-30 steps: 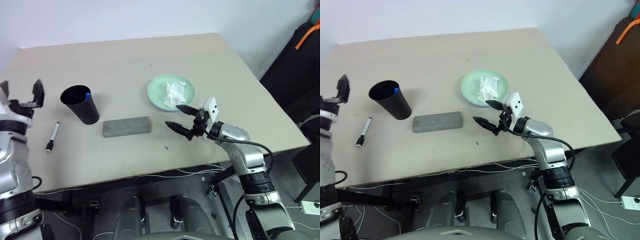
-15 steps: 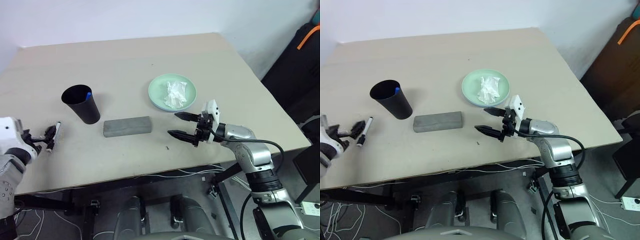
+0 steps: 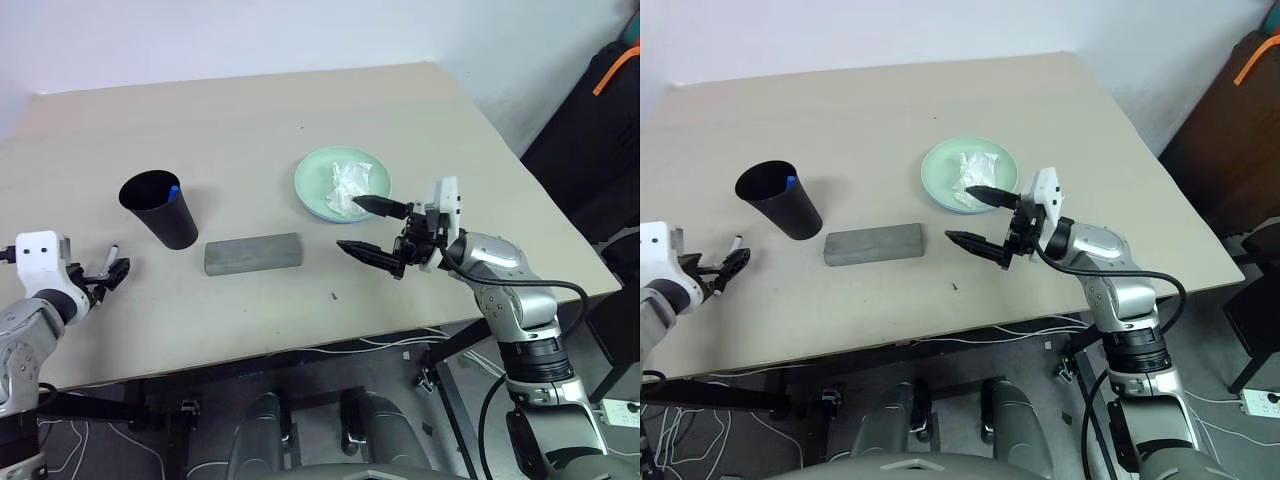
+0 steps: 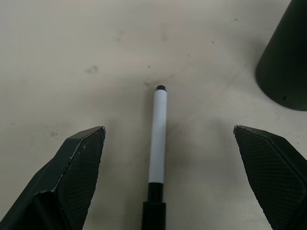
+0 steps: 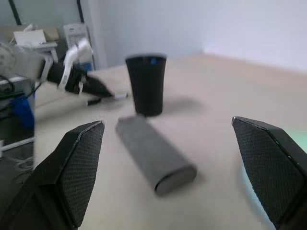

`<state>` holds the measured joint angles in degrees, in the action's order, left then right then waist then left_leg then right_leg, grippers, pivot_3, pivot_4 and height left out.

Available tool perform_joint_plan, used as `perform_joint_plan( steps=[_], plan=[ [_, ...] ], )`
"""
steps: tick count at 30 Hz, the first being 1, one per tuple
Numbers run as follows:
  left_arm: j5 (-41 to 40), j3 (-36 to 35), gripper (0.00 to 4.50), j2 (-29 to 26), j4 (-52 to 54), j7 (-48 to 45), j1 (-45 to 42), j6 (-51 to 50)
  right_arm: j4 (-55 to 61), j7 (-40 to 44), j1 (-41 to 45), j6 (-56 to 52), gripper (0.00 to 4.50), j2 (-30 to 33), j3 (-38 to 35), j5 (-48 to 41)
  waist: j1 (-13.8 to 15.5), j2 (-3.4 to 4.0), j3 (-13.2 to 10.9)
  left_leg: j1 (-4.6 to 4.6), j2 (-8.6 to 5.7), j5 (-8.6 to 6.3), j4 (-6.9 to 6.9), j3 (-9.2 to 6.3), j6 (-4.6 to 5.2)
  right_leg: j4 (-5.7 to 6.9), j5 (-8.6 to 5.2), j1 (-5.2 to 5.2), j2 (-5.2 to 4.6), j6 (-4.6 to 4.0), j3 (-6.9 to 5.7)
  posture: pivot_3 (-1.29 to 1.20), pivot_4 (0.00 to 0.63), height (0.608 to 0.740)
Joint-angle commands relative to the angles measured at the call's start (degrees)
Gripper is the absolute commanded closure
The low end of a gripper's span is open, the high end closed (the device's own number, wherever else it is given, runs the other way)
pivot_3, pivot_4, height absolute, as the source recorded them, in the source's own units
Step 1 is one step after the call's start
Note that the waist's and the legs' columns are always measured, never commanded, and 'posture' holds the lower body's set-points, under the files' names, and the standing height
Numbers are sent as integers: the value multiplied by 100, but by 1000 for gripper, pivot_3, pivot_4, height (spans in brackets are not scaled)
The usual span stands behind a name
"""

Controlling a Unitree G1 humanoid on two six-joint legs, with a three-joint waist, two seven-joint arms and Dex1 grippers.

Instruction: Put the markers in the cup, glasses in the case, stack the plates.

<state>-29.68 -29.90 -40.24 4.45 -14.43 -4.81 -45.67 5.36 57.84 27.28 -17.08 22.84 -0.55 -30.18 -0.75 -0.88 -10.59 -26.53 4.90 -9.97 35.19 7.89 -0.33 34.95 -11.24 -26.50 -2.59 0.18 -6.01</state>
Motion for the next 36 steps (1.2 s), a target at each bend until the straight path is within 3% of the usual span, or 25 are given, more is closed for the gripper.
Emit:
perform_joint_plan(
  steps=[1, 7, 18, 23, 30, 36],
  plan=[
    [148, 74, 8, 52, -91, -24, -147, 120, 163, -85, 9, 455, 0, -223, -371, -292, -1, 0, 0, 0, 0, 0, 0, 0, 0, 0, 0, 1, 1, 0, 0, 0, 150, 740],
    [325, 227, 8, 185, -466, -63, -424, 226, 67, -71, -258, 819, 0, -440, -460, -374, 6, -1, 1, 2, -1, 0, 2, 0, 0, 2, 1, 6, -2, 0, -1, 0, 150, 740],
    [465, 567, 8, 365, -643, -226, -604, 68, -35, 234, -440, 917, 0, -264, -213, -180, 10, 1, 2, 11, -4, 1, 6, 0, 0, 19, 2, 9, -5, 0, -1, 0, 150, 740],
    [706, 703, 8, 176, -528, 129, -690, -830, -93, 219, -503, 981, 0, -276, -140, -72, 4, 2, 3, 13, -6, 1, 6, 1, 0, 18, 1, 12, -8, 1, -1, 0, 150, 740],
    [784, 444, 8, 121, -594, 336, -965, -1218, 5, 149, -594, 979, 0, -265, -122, -47, -6, 9, 7, 18, -7, 1, 6, 0, 0, 25, 1, 13, -6, 2, 0, 0, 150, 740],
    [798, 331, 1840, 53, -745, 380, -1116, -1415, 165, 25, -537, 844, 0, -248, -130, -134, -33, 9, 7, 27, -7, 1, 5, -11, 0, 33, 1, 12, 3, 4, 0, 0, 150, 740]
  ],
)
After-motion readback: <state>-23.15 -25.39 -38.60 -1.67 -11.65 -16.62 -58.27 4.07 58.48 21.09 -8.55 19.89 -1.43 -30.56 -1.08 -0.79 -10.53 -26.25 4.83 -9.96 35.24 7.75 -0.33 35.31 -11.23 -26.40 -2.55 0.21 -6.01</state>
